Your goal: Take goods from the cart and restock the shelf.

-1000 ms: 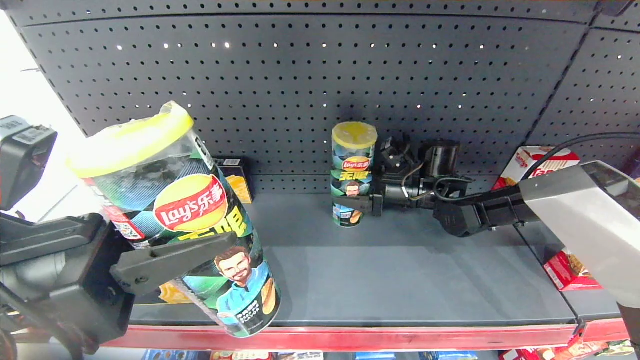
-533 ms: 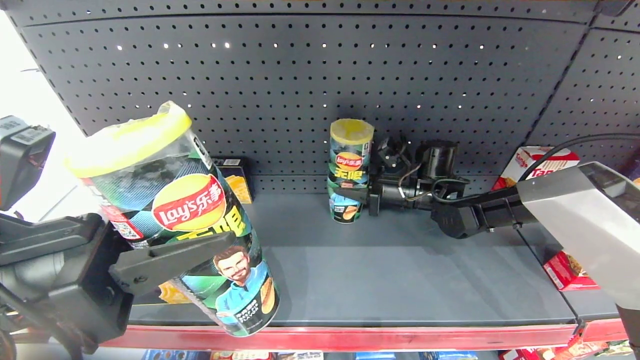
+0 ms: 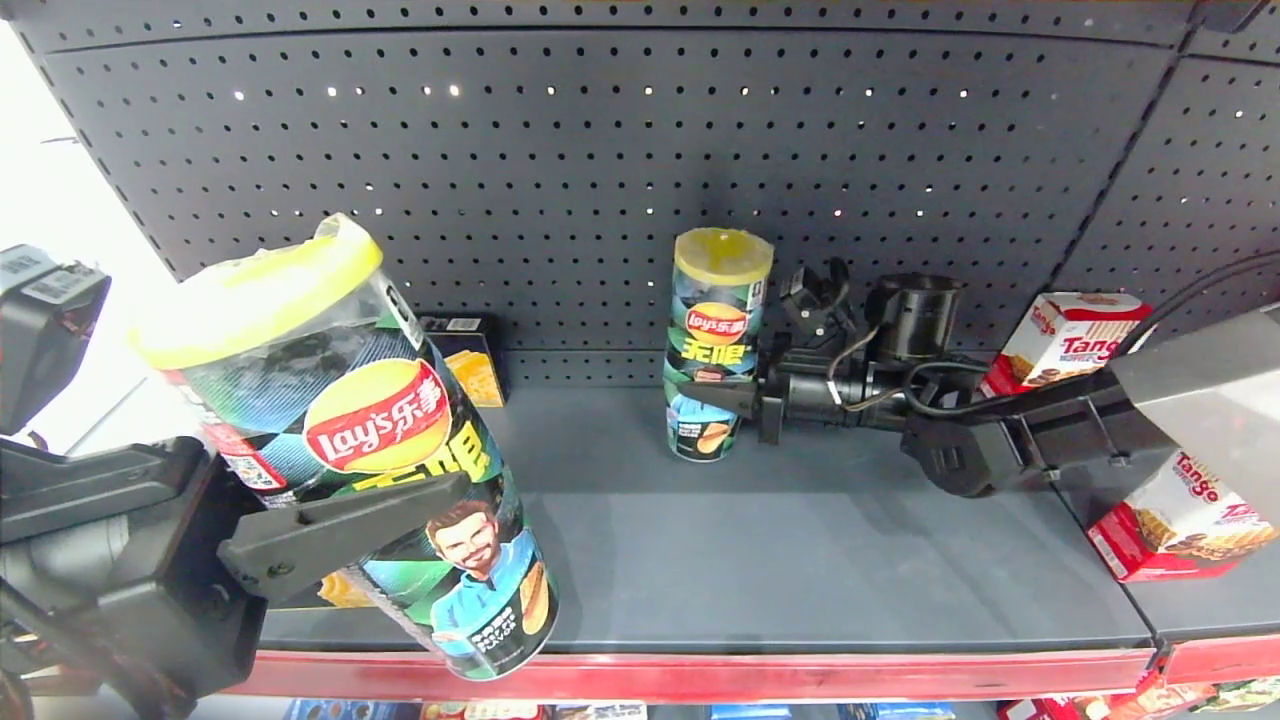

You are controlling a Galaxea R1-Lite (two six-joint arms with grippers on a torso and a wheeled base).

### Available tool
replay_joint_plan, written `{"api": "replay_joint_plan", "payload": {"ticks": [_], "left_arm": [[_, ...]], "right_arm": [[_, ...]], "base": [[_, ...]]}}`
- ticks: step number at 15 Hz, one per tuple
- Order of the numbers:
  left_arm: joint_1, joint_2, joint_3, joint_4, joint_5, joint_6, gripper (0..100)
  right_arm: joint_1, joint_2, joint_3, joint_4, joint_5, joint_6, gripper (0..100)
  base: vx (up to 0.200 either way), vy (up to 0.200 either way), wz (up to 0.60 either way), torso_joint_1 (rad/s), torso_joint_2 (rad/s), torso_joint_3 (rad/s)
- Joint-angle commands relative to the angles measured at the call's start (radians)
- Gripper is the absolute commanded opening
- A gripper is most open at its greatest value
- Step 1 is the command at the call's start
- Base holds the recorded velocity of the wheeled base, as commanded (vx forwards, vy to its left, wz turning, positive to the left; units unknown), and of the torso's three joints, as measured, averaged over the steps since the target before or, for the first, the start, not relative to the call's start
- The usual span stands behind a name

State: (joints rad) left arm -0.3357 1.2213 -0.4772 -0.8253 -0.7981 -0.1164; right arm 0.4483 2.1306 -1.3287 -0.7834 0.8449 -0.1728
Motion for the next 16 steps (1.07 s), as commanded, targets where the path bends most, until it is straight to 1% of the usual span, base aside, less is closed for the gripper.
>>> {"api": "replay_joint_plan", "payload": {"ticks": [1,5,8,11,16], "left_arm": [[0.0,0.001,0.0,0.0,0.0,0.0,0],[0.0,0.001,0.002,0.0,0.002,0.0,0],[0.001,0.0,0.003,0.0,0.002,0.0,0],[0.001,0.0,0.003,0.002,0.002,-0.002,0],[0.001,0.0,0.003,0.002,0.002,-0.002,0]], "right_arm": [[0.033,-0.124,0.163,-0.074,0.0,-0.001,0],[0.087,-0.216,0.453,-0.249,-0.003,0.001,0],[0.095,-0.239,0.589,-0.362,-0.007,0.018,0],[0.096,-0.238,0.674,-0.432,-0.01,0.018,0],[0.105,-0.207,0.711,-0.464,-0.012,0.012,0]], "base": [[0.0,0.0,0.0,0.0,0.0,0.0],[0.0,0.0,0.0,0.0,0.0,0.0],[0.0,0.0,0.0,0.0,0.0,0.0],[0.0,0.0,0.0,0.0,0.0,0.0],[0.0,0.0,0.0,0.0,0.0,0.0]]}}
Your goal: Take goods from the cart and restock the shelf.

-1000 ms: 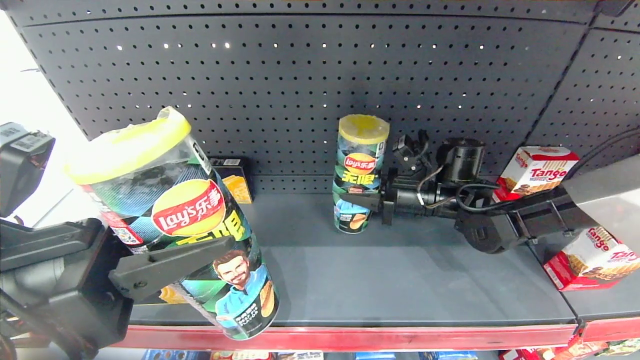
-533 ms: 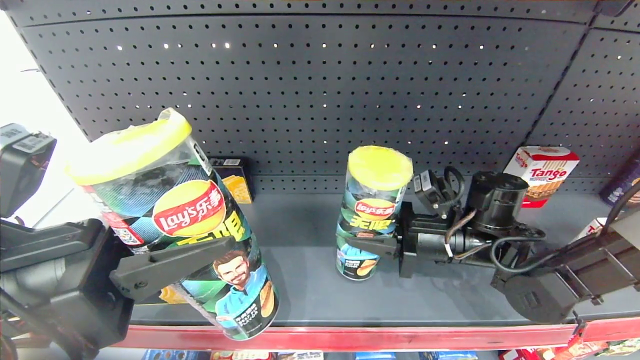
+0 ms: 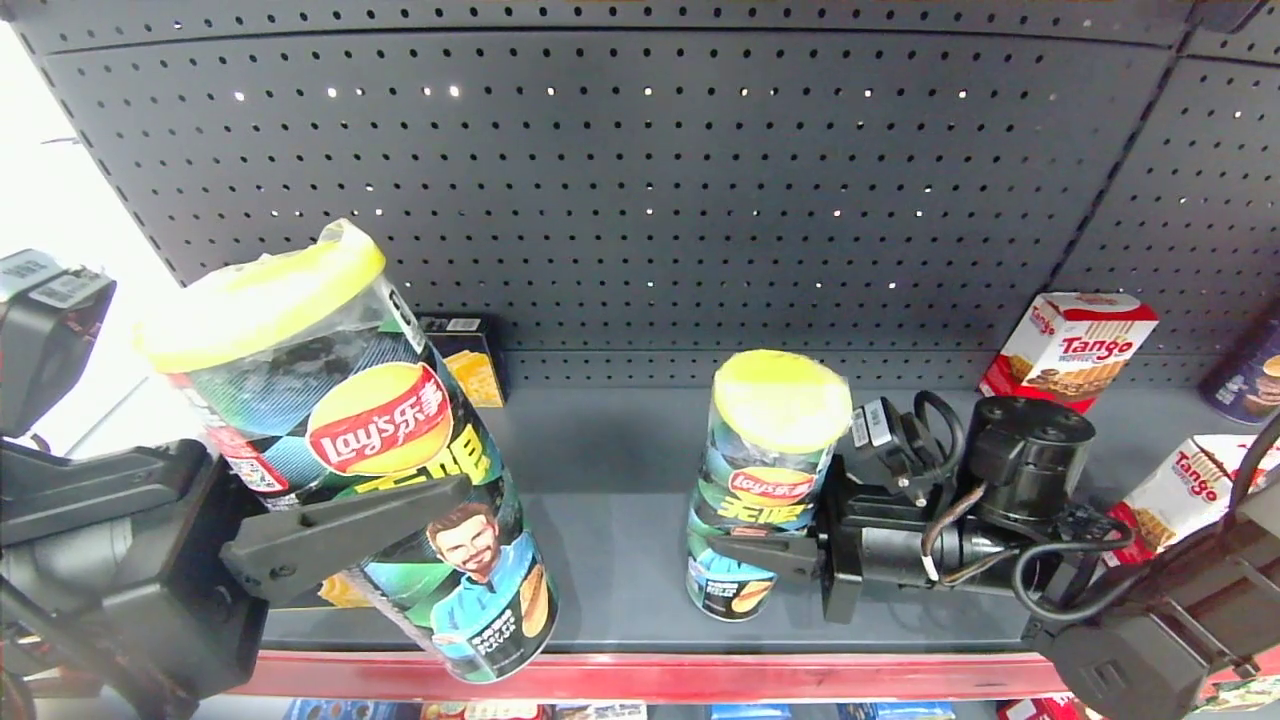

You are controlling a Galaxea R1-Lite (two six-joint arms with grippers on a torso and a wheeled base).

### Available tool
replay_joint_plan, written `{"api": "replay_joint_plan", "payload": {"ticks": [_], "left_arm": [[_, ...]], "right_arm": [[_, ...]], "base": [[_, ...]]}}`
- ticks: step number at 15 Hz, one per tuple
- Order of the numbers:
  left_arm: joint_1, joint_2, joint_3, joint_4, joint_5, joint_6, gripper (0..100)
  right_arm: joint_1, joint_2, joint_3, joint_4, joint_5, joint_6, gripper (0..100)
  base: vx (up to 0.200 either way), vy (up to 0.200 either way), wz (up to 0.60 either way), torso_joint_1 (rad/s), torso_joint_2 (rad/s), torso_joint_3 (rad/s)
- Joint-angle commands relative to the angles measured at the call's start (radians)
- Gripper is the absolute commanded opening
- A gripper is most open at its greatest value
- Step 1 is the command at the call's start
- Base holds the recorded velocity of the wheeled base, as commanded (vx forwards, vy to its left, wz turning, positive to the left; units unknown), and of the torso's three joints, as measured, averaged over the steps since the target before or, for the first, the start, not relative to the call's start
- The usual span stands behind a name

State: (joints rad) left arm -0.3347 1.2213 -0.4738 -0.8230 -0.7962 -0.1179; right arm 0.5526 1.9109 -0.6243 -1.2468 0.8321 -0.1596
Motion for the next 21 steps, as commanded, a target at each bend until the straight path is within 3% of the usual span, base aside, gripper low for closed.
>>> {"api": "replay_joint_plan", "payload": {"ticks": [1,6,7,13,21], "left_arm": [[0.0,0.0,0.0,-0.001,0.0,0.0,0],[0.0,0.0,0.0,-0.001,0.0,0.0,0],[0.0,0.0,0.0,-0.001,0.0,0.0,0],[0.0,0.0,0.006,-0.002,0.0,0.0,0],[0.002,-0.036,0.07,-0.002,0.0,0.0,0]], "right_arm": [[0.001,0.027,0.005,-0.002,0.002,-0.003,0],[0.006,0.063,-0.009,-0.017,0.002,-0.003,0],[0.009,0.07,-0.009,-0.028,0.001,-0.003,100],[-0.003,0.03,0.017,-0.036,-0.002,-0.005,100],[-0.137,-0.199,0.21,-0.036,-0.002,-0.006,100]], "base": [[0.0,0.0,0.0,0.0,0.0,0.0],[0.0,0.0,0.0,0.0,0.0,0.0],[0.0,0.0,0.0,0.0,0.0,0.0],[0.0,0.0,0.0,0.0,0.0,0.0],[0.0,0.0,0.0,0.0,0.0,0.0]]}}
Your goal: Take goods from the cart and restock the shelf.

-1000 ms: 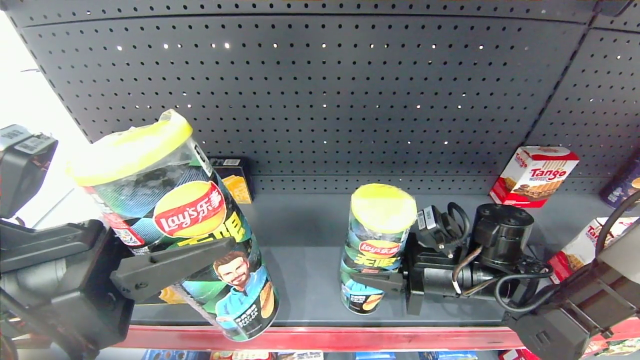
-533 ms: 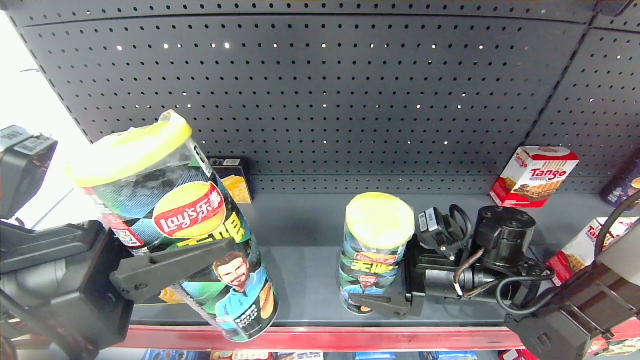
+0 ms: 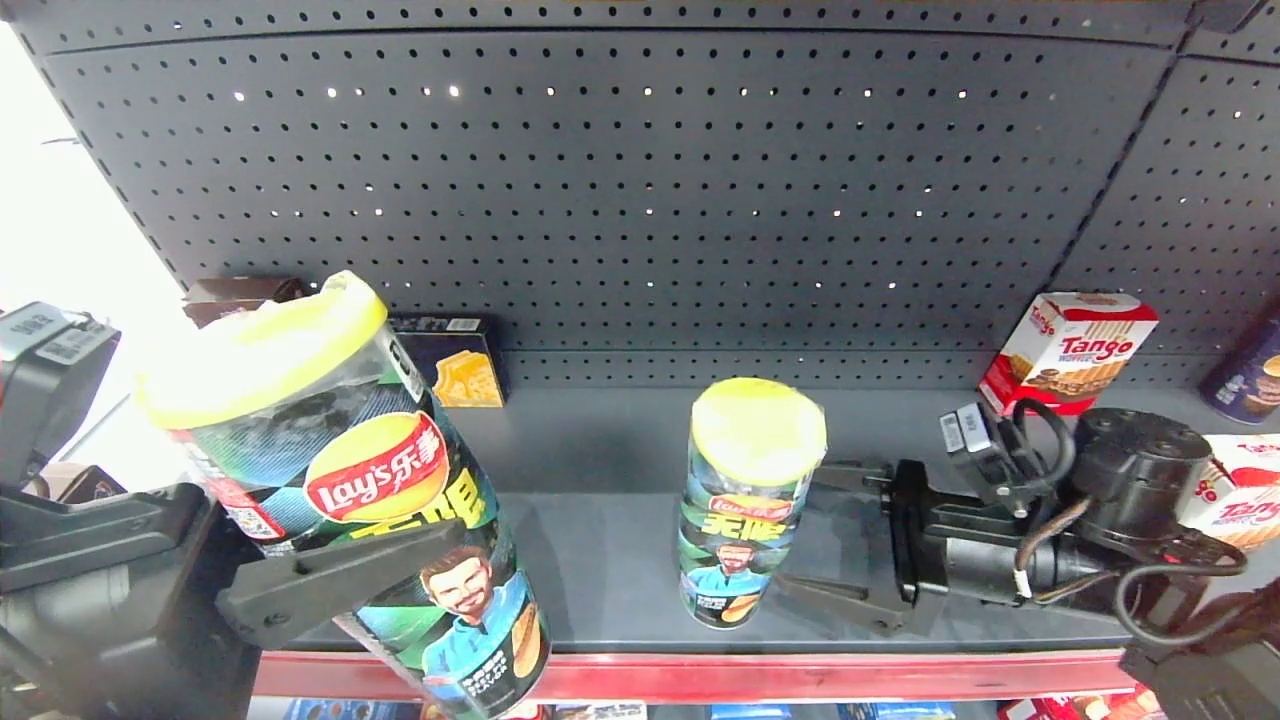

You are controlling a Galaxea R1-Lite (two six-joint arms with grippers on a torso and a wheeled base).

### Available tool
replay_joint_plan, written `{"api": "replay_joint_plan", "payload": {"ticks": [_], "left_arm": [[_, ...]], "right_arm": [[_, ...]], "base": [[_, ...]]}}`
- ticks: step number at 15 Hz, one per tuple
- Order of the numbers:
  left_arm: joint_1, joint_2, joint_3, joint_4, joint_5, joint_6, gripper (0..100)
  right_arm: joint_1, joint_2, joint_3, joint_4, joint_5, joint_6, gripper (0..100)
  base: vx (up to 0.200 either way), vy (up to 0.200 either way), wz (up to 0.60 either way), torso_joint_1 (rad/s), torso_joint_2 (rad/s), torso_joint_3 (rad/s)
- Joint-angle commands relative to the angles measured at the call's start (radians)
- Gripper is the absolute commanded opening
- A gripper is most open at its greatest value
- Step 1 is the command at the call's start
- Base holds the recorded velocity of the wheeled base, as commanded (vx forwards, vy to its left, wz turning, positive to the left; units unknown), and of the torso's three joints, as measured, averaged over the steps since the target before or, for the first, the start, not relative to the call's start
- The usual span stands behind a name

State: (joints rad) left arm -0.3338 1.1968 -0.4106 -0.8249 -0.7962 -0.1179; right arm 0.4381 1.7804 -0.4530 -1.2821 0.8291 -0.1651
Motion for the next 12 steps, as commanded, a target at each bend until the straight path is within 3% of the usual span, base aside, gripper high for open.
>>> {"api": "replay_joint_plan", "payload": {"ticks": [1,5,9,12], "left_arm": [[-0.001,-0.019,0.021,-0.002,0.0,-0.008,0],[-0.001,-0.028,0.026,-0.016,0.002,-0.025,0],[-0.001,-0.046,0.027,-0.017,0.002,-0.026,0],[-0.004,-0.049,0.015,-0.019,0.0,-0.025,0]], "right_arm": [[-0.052,-0.138,0.091,0.004,0.002,-0.001,100],[-0.134,-0.323,0.198,0.014,-0.008,0.003,100],[-0.246,-0.573,0.321,0.053,-0.101,0.013,100],[-0.36,-0.862,0.453,0.213,-0.295,0.038,100]], "base": [[0.0,0.0,0.0,0.0,0.0,0.0],[0.0,0.0,0.0,0.0,0.0,0.0],[0.0,0.0,0.0,0.0,0.0,0.0],[0.0,0.0,0.0,0.0,0.0,0.0]]}}
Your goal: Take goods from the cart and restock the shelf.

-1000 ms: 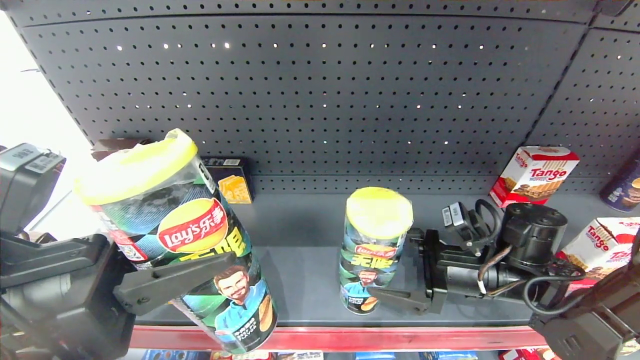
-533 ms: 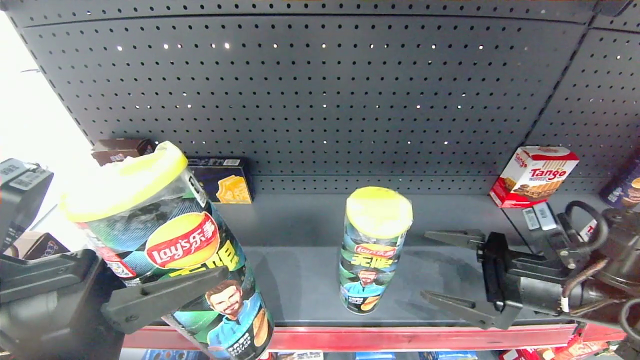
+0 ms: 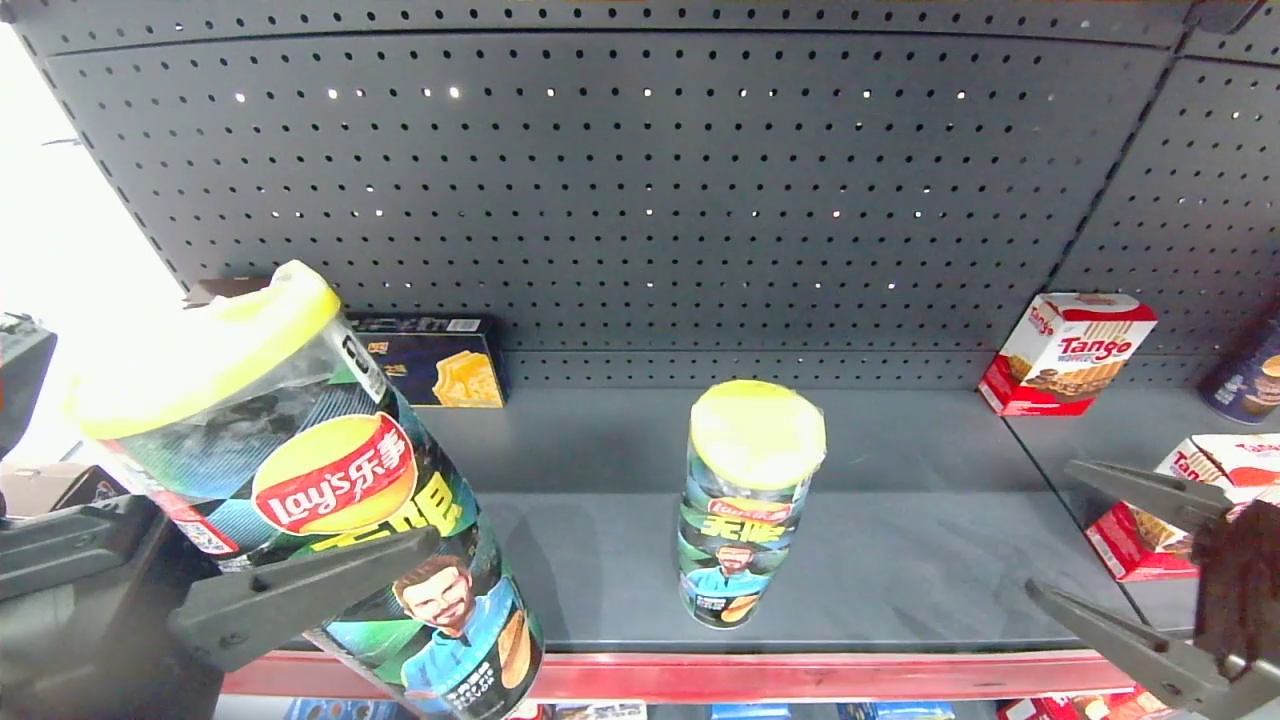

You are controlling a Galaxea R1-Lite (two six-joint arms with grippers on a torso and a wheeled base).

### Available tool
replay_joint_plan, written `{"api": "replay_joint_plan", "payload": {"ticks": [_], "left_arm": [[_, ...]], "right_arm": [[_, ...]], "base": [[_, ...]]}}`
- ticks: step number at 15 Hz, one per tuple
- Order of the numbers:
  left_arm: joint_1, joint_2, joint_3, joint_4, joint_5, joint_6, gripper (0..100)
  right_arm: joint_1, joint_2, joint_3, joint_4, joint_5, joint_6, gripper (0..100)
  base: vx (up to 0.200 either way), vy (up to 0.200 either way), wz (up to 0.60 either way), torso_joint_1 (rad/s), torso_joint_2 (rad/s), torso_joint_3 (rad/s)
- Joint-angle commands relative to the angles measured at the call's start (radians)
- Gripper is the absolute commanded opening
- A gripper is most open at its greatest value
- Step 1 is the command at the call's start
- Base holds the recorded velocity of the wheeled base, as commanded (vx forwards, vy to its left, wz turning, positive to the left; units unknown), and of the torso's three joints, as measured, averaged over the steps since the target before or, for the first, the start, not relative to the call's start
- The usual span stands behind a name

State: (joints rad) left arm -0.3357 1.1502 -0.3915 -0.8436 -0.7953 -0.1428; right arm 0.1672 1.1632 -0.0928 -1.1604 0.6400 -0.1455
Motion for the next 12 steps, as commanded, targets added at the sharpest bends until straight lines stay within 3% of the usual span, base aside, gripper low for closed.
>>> {"api": "replay_joint_plan", "payload": {"ticks": [1,5,7,10,11,12], "left_arm": [[0.0,-0.003,-0.003,0.0,-0.001,0.002,0],[-0.002,-0.015,0.013,0.001,0.001,0.002,0],[-0.002,-0.015,0.006,0.001,0.001,0.0,0],[-0.003,-0.015,0.008,0.001,0.001,0.0,0],[-0.005,-0.017,0.013,0.0,-0.001,0.002,0],[-0.005,-0.017,0.013,0.0,-0.001,0.0,0]], "right_arm": [[-0.138,-0.366,0.088,0.217,-0.203,0.053,100],[-0.255,-0.876,0.056,0.829,-0.442,0.078,100],[-0.258,-1.073,0.021,1.094,-0.485,0.089,100],[-0.258,-1.068,0.042,1.101,-0.562,0.141,100],[-0.258,-1.068,0.093,1.094,-0.684,0.147,100],[-0.258,-1.068,0.093,1.094,-0.729,0.159,100]], "base": [[0.0,0.0,0.0,0.0,0.0,0.0],[0.0,0.0,0.0,0.0,0.0,0.0],[0.0,0.0,0.0,0.0,0.0,0.0],[0.0,0.0,0.0,0.0,0.0,0.0],[0.0,0.0,0.0,0.0,0.0,0.0],[0.0,0.0,0.0,0.0,0.0,0.0]]}}
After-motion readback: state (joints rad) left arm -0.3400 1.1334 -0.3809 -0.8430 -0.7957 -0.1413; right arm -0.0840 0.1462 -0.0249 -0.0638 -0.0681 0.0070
